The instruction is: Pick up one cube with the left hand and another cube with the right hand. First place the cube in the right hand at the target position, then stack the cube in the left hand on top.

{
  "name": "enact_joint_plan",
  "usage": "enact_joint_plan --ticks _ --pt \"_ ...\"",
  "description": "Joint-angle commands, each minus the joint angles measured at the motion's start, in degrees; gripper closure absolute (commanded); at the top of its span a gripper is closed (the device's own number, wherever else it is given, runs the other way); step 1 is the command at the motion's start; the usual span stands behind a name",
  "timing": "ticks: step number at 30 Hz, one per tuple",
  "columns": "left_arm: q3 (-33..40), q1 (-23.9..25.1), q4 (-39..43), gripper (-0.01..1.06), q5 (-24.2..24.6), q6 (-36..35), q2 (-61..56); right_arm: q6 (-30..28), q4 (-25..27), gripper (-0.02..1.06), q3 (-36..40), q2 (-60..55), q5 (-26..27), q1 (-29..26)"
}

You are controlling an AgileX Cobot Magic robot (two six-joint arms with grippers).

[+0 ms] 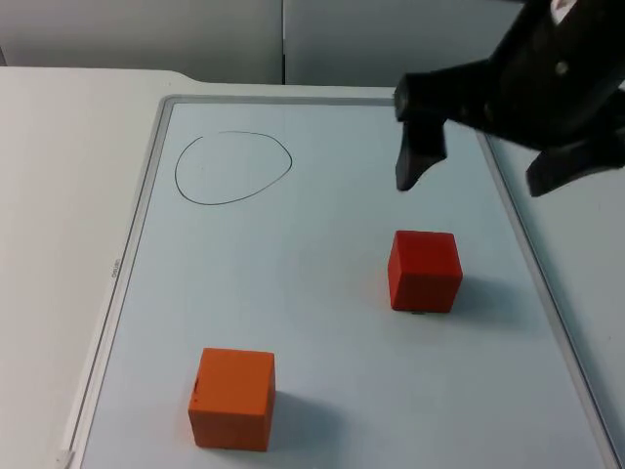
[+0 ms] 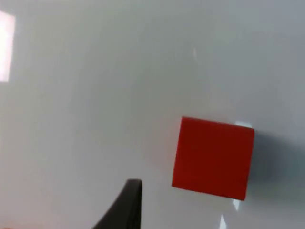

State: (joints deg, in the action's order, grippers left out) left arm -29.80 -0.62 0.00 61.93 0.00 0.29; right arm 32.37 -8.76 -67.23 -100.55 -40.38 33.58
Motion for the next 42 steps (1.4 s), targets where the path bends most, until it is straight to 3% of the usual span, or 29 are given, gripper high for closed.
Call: enact_joint_plan --ticks 1,3,7,18,21,22,26,27,30,34,38,39,42 --pt "0.38 0.22 0.00 0.00 -0.18 -0.35 -0.29 5.52 -3.50 0.06 -0.40 -2.20 1.37 1.15" --pt "0.38 0.22 0.00 0.00 -0.18 -0.35 -0.29 9.45 -5.50 0.06 -0.40 -5.71 1.49 1.55" --pt "0.38 0.22 0.00 0.00 -0.18 -0.35 -0.29 11.21 -5.50 0.06 -0.40 -9.40 2.43 1.55" --pt "0.38 0.22 0.00 0.00 -0.18 -0.35 -0.29 11.20 -3.41 0.08 -0.40 -14.26 9.42 1.55" --pt "0.38 0.22 0.00 0.00 -0.18 -0.35 -0.29 11.20 -3.98 0.16 -0.40 -14.26 9.41 1.55" --pt "0.38 0.22 0.00 0.00 -0.18 -0.35 -0.29 11.20 -4.25 0.23 -0.40 -14.26 9.41 1.55" --pt "0.38 0.22 0.00 0.00 -0.18 -0.35 -0.29 14.35 -7.66 0.62 -0.40 -14.26 8.60 1.55" --pt "0.38 0.22 0.00 0.00 -0.18 -0.35 -0.29 14.35 -7.66 0.62 -0.40 -14.26 8.60 1.55" --pt "0.38 0.22 0.00 0.00 -0.18 -0.35 -0.29 13.66 -10.30 1.03 -0.40 -13.37 8.01 1.55" --pt "0.38 0.22 0.00 0.00 -0.18 -0.35 -0.29 9.28 -10.79 1.04 -1.18 -8.79 5.87 1.55" --pt "0.38 0.22 0.00 0.00 -0.18 -0.35 -0.29 -2.63 -9.68 1.05 -4.62 1.49 -0.57 1.55" --pt "0.38 0.22 0.00 0.00 -0.18 -0.35 -0.29 -2.63 -9.68 1.05 -4.62 1.49 -0.57 1.55" --pt "0.38 0.22 0.00 0.00 -0.18 -0.35 -0.29 -11.68 -7.41 1.05 -7.23 11.84 -3.35 1.55"
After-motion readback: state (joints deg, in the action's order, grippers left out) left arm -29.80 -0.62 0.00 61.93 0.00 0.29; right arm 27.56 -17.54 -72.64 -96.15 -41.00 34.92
